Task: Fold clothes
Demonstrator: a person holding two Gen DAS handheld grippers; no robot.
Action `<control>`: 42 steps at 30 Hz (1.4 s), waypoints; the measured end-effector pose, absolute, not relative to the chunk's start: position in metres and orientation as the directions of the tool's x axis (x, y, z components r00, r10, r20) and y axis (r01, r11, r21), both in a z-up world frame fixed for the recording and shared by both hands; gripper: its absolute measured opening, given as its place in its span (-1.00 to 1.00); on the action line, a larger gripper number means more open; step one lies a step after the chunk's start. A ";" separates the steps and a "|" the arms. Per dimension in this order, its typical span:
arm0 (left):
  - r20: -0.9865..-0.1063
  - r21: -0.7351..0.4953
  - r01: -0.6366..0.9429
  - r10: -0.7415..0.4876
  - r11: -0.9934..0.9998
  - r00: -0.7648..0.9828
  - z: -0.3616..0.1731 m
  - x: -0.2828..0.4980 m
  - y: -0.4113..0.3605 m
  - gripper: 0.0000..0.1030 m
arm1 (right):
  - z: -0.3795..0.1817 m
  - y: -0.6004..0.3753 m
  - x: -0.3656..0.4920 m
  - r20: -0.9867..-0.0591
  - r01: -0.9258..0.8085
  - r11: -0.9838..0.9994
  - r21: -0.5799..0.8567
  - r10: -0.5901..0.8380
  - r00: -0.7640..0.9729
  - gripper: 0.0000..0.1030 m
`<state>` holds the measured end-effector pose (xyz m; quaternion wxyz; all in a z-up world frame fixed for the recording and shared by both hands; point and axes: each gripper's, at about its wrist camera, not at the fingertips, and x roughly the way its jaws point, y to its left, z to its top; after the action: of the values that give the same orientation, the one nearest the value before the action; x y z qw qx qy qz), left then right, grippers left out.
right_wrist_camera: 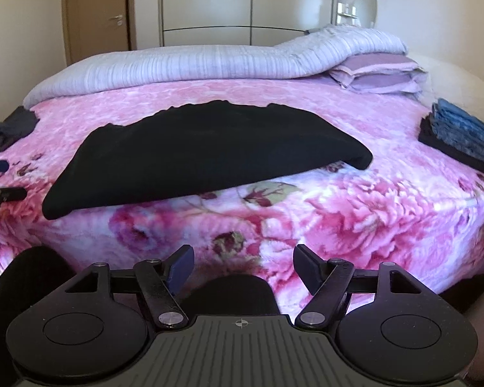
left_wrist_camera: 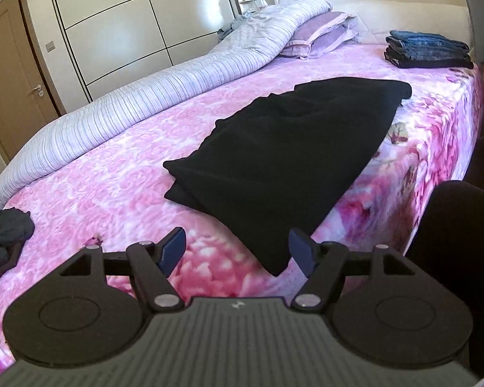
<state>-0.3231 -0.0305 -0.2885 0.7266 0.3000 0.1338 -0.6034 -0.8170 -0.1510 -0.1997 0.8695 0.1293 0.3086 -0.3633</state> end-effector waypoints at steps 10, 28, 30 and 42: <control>-0.574 0.278 0.960 -0.798 0.025 0.187 -0.308 -0.332 -0.045 0.30 | -0.208 -0.146 -0.818 -0.681 0.733 0.679 -0.031 -0.551 0.482 0.43; -0.540 0.454 0.890 -0.807 -0.041 0.239 -0.309 -0.295 -0.046 0.30 | -0.213 -0.103 -0.752 -0.594 0.383 0.866 -0.321 -0.499 0.631 0.45; -0.533 0.496 0.866 -0.808 -0.058 0.251 -0.310 -0.285 -0.047 0.31 | -0.222 -0.086 -0.731 -0.576 0.248 0.863 -0.441 -0.484 0.658 0.45; -0.513 0.607 0.773 -0.834 -0.187 0.201 -0.321 -0.241 -0.055 0.54 | -0.300 -0.059 -0.612 -0.550 -0.175 0.658 -0.732 -0.419 0.722 0.26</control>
<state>-0.2413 -0.0553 -0.3209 0.6364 0.4419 -0.0350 -0.6312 -0.6123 -0.0593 -0.2997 0.8341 -0.4068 0.3654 -0.0732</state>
